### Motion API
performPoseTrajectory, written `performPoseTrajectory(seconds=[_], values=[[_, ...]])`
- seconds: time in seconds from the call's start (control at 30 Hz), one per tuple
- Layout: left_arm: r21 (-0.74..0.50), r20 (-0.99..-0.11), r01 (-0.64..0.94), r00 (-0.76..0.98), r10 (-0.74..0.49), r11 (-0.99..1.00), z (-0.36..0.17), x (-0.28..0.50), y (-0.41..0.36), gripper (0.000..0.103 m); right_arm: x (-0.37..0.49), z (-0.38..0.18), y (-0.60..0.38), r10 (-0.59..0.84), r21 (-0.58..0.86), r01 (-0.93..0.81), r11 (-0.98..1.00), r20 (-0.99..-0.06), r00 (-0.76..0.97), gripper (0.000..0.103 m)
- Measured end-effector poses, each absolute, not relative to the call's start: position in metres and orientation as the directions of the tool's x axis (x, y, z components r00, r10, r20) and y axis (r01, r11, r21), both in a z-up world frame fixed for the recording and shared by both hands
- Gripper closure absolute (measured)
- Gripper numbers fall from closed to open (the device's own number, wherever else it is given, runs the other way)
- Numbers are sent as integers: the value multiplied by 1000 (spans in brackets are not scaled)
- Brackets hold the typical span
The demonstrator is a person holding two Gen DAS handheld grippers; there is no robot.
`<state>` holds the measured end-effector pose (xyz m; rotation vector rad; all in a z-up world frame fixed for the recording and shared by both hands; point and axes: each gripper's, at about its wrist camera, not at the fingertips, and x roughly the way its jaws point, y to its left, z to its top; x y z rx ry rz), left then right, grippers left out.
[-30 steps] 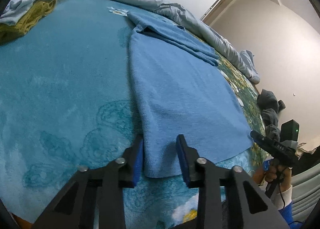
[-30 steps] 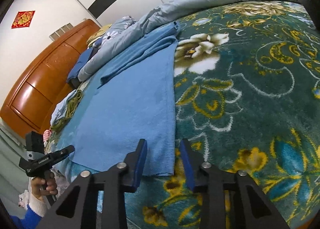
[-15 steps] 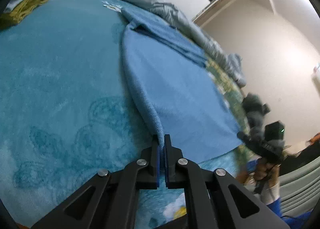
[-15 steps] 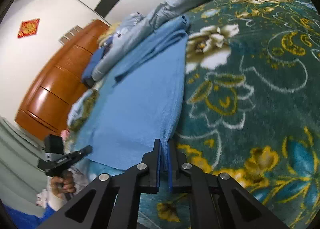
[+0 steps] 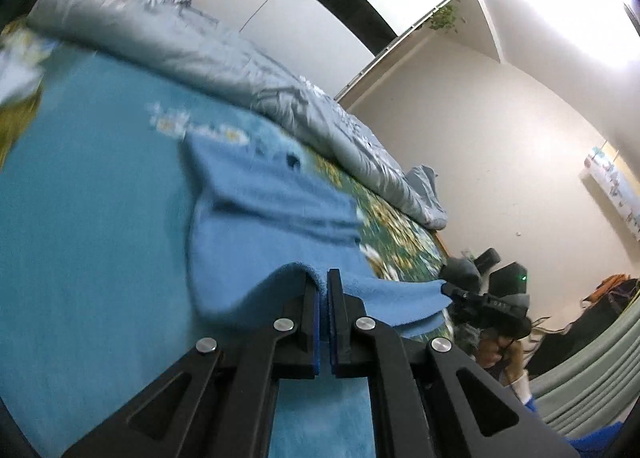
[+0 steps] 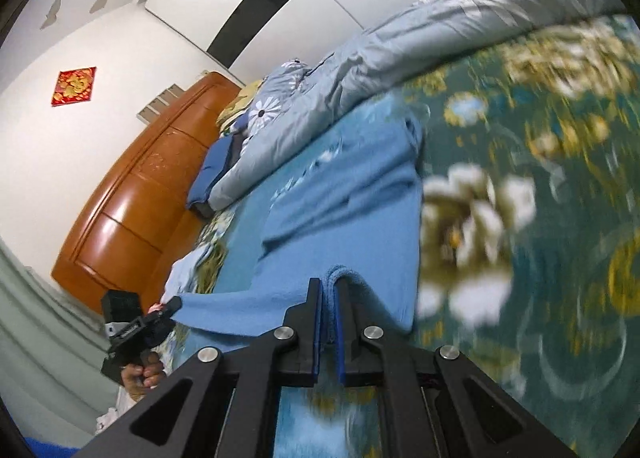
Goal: Fold clothes
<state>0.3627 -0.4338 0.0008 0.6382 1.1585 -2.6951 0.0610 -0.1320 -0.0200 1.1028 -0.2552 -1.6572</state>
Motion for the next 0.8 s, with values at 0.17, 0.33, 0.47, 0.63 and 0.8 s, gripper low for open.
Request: performPoseTrajectory(seconds=[0.17,0.33,0.47,0.63,0.8], values=[[-624,-467,328,-884,2,-710,19,311,-483,100,12,-8,-181,-818,621,632,-463,-574,-35,97],[-605,-521,388,-853,-23,-696,15,262,-527,100,-35,-14,-237,-772,592,603,-534,-633,-61,97],[-599,-562,443,-826,-43,-667,-2,230,-559,100,-64,-30,-279,-723,556,589,-586,-687,-71,97],[-600,-603,494,-796,-50,-629,-28,204,-588,100,-87,-47,-315,-673,511,592,-624,-735,-76,97],[-584,-643,531,-764,-50,-613,-48,188,-603,100,-102,-65,-338,-626,470,595,-652,-776,-73,97]])
